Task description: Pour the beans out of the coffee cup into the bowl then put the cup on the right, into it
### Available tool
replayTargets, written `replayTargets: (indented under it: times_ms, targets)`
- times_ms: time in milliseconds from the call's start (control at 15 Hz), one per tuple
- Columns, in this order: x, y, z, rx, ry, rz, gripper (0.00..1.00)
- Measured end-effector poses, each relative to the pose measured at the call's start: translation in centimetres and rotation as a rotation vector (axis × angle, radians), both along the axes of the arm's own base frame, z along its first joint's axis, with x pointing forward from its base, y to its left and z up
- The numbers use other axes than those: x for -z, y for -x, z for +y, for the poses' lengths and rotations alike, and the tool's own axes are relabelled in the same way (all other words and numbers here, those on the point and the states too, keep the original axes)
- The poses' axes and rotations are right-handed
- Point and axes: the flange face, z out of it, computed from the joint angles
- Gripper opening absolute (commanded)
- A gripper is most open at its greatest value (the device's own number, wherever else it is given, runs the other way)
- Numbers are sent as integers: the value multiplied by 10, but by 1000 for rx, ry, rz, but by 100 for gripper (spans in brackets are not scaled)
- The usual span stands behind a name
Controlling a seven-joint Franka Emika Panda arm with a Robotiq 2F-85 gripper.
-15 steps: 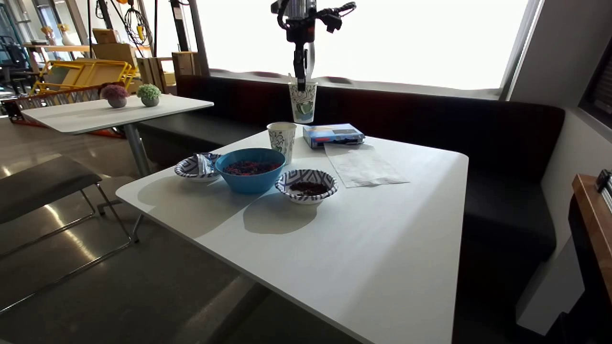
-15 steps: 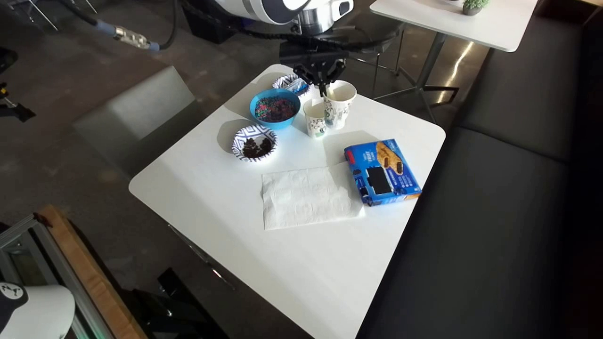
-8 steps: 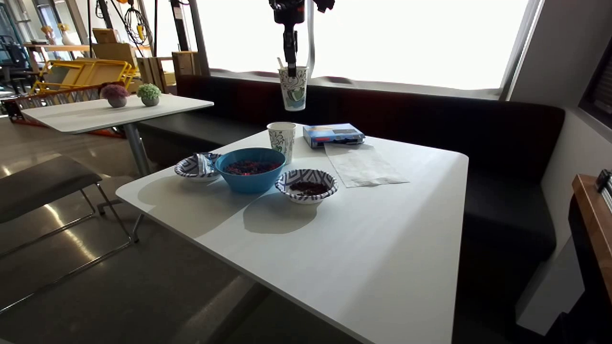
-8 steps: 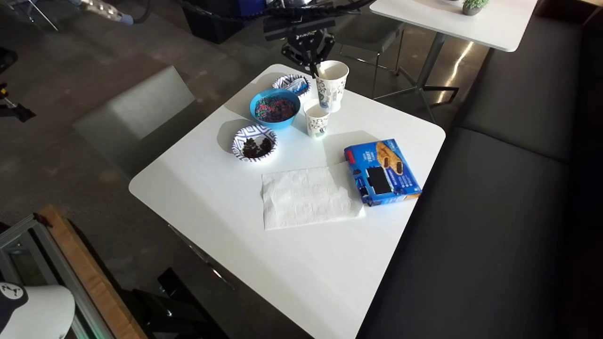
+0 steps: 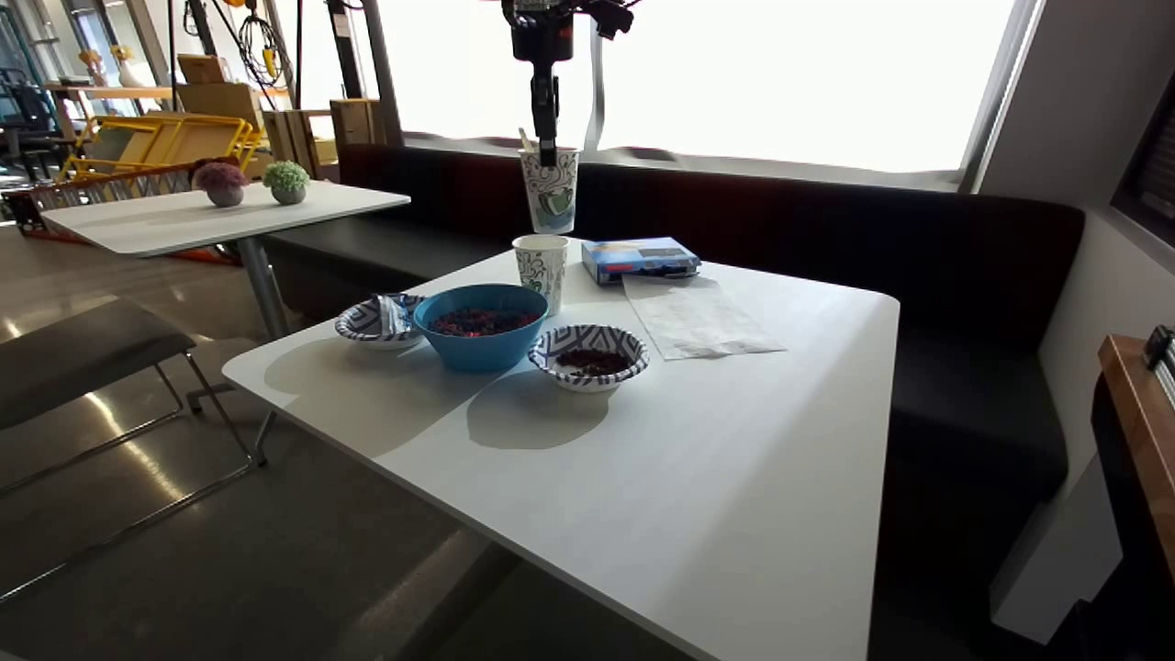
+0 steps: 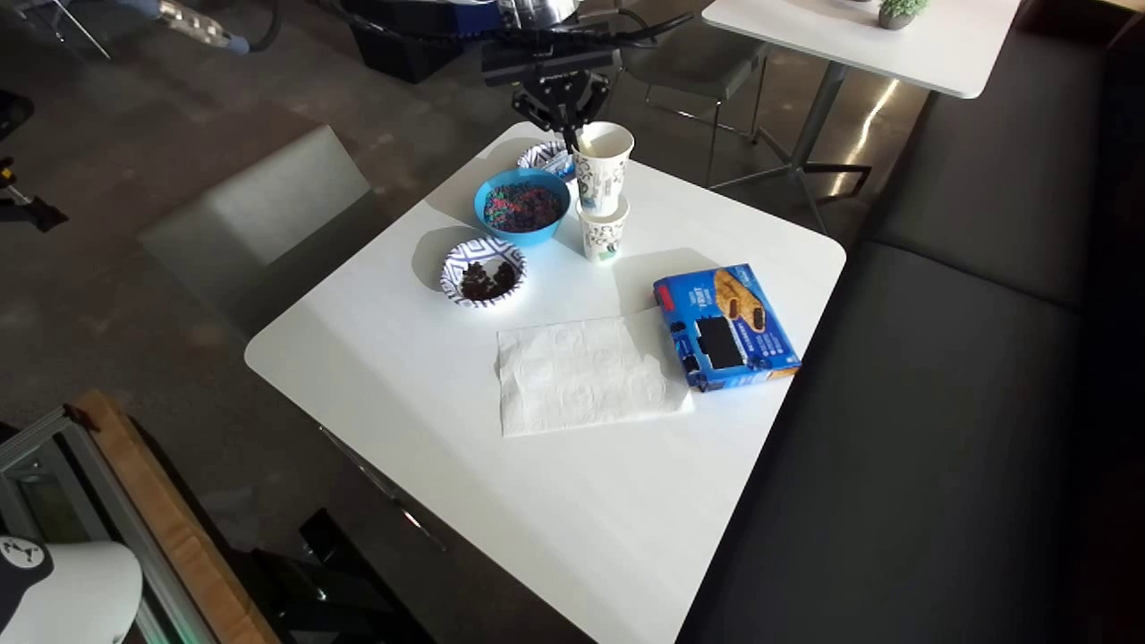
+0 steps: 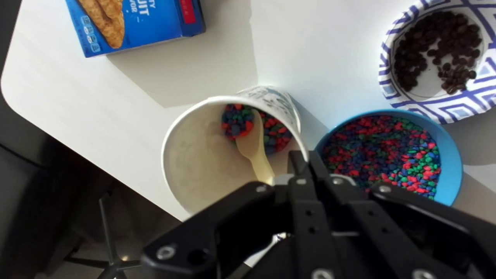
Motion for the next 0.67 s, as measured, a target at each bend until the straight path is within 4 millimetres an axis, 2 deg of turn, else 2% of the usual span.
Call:
replayTargets:
  times_ms: [333, 667]
  targets:
    - [13, -4, 12, -26, -30, -23, 1]
    - [27, -6, 13, -34, -35, -31, 1]
